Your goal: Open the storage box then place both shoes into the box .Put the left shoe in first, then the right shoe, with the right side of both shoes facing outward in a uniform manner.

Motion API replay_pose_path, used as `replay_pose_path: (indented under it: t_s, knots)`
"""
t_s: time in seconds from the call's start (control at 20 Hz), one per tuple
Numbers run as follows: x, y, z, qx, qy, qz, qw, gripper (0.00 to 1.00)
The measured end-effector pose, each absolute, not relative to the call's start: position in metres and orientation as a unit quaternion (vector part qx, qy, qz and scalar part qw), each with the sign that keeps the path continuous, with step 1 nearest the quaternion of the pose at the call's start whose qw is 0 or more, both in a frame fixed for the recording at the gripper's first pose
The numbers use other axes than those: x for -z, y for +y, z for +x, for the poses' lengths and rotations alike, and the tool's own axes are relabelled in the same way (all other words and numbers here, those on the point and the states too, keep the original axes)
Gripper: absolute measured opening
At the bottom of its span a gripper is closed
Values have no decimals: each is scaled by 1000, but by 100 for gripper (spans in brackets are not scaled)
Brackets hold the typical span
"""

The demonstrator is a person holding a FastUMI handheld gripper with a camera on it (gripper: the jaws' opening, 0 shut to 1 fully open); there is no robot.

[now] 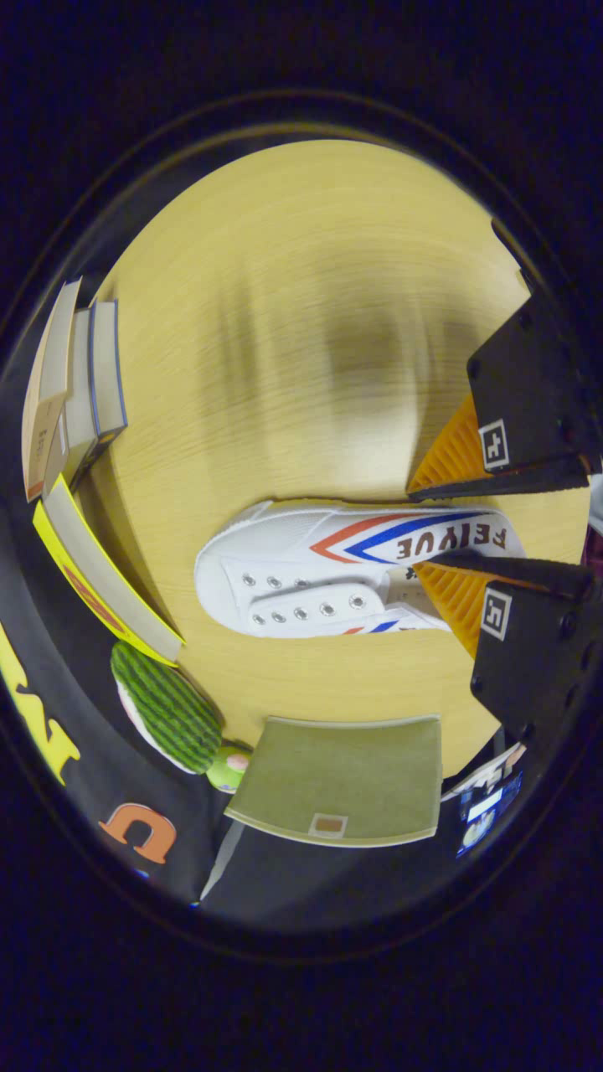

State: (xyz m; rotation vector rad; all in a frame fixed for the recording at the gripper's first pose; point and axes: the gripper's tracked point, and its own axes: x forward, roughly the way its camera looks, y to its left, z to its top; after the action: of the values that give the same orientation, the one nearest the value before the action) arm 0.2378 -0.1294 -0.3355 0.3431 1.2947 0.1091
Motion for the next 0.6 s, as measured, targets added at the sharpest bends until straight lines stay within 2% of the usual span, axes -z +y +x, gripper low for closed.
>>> replay_pose_path:
  t_s: [0.05, 0.15, 0.35, 0.6]
  knots:
    - [334, -130, 239, -51, 594, 170, 785, 30]
    - [331, -132, 238, -44, 591, 177, 786, 23]
    - [318, -130, 241, -32, 584, 154, 797, 23]
    - [318, -133, 243, -55, 561, 155, 811, 23]
